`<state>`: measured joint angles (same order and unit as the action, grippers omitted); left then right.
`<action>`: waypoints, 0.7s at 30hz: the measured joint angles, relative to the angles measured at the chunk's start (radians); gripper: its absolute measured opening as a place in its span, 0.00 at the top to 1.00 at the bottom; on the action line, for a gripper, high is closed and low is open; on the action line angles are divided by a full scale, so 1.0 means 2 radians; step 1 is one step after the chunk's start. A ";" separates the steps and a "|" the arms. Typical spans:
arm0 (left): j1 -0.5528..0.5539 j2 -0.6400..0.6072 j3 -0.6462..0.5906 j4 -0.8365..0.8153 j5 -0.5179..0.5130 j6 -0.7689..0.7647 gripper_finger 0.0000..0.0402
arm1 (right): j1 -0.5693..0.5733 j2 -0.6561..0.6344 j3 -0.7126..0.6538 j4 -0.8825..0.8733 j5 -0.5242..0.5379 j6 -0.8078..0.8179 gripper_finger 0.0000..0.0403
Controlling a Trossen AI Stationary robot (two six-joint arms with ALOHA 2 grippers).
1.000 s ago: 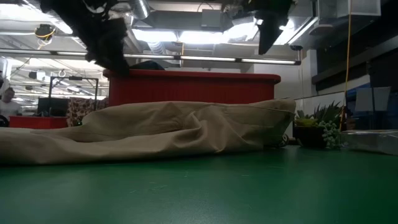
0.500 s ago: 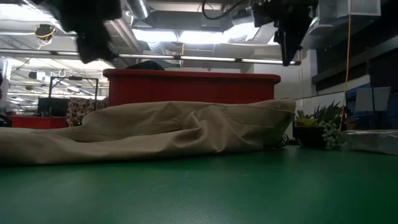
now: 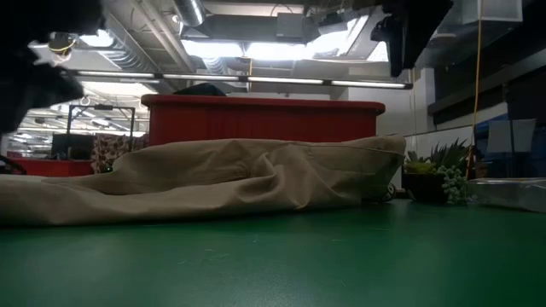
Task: Fold Laundry from Bin
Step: Fold the gray shorts
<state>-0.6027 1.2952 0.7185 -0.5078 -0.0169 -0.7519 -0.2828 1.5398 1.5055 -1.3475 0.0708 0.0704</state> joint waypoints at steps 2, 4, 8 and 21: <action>-0.009 0.022 0.000 -0.003 -0.003 0.001 0.54 | 0.012 0.000 0.000 0.004 0.000 0.000 0.51; -0.016 0.040 0.000 -0.004 -0.013 0.001 0.54 | 0.023 0.000 0.000 0.012 0.000 0.000 0.51; -0.021 0.070 0.000 -0.009 -0.053 0.026 0.54 | 0.044 0.000 0.000 0.018 0.000 0.000 0.51; -0.021 0.090 0.000 -0.008 -0.008 0.041 0.54 | 0.087 0.000 0.000 0.019 0.025 -0.029 0.51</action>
<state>-0.6447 1.4742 0.7177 -0.5248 -0.0335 -0.6703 -0.1093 1.5398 1.5053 -1.3098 0.1211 0.0133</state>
